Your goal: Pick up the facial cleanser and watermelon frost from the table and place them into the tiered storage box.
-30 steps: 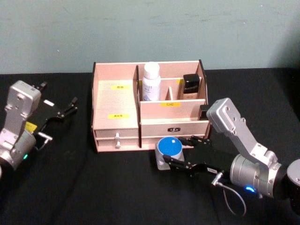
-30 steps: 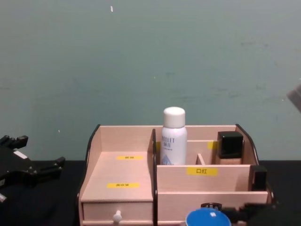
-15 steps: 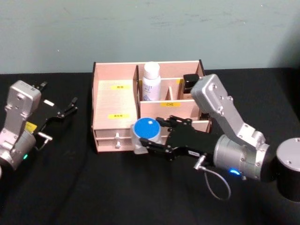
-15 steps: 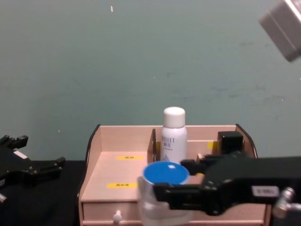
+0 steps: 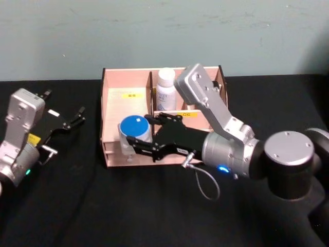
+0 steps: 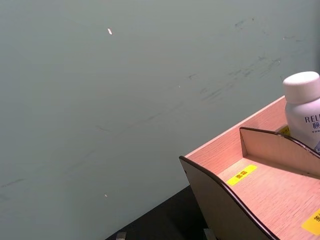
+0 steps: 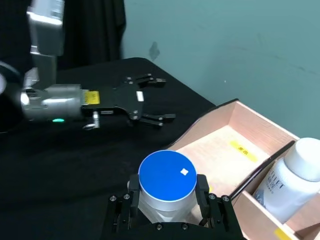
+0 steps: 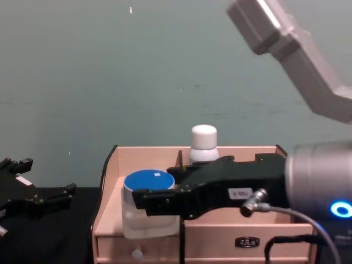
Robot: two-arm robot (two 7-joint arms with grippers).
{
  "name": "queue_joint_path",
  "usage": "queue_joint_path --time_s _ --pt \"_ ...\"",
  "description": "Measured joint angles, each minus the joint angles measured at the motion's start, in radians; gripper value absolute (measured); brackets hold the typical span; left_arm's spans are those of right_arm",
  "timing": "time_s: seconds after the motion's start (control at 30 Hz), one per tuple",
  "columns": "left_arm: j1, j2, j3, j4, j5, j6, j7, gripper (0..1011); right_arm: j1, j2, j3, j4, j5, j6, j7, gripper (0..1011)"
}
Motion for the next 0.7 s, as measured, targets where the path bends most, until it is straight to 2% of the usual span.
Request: queue_joint_path --time_s 0.37,0.7 --pt "0.0 0.0 0.0 0.0 0.0 0.0 0.0 1001 0.077 -0.08 0.002 0.133 -0.03 0.013 -0.04 687" --pt "0.0 0.0 0.0 0.0 0.0 0.0 0.0 1001 0.108 -0.12 0.012 0.199 -0.045 0.012 -0.047 687"
